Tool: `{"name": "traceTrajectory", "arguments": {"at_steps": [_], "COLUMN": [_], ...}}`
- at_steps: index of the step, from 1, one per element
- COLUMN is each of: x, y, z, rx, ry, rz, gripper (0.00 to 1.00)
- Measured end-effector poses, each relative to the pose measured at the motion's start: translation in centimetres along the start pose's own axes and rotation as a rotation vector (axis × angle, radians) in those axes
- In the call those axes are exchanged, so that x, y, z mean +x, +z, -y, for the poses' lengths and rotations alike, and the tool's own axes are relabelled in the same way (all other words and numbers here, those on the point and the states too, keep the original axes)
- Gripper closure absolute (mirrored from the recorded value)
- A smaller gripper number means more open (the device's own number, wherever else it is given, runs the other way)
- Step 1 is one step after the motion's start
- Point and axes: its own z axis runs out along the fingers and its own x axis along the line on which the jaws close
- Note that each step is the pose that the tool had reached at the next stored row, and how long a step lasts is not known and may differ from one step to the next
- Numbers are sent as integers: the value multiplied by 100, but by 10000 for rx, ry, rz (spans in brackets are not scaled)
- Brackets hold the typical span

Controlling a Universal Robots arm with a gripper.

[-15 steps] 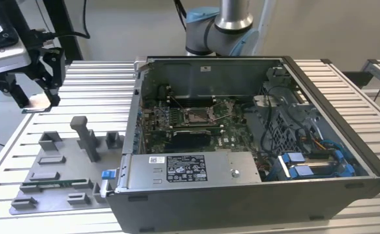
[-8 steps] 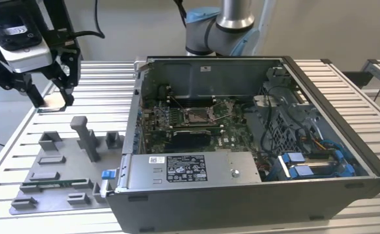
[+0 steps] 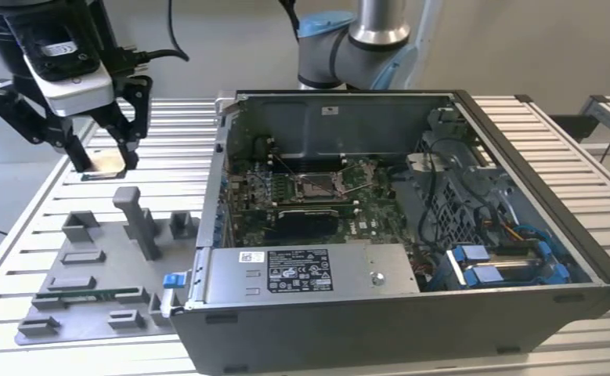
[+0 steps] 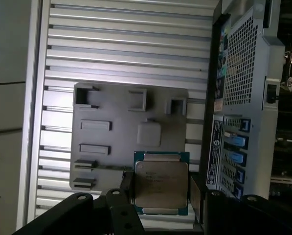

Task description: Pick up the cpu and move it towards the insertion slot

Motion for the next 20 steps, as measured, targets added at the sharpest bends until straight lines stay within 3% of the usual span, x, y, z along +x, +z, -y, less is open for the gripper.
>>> {"name": "traceTrajectory", "arguments": {"at_steps": [20], "x": [-492], "y": [-4], "z": [34], "rx": [0], "ry": [0], "rz": [0], "gripper": [100]}}
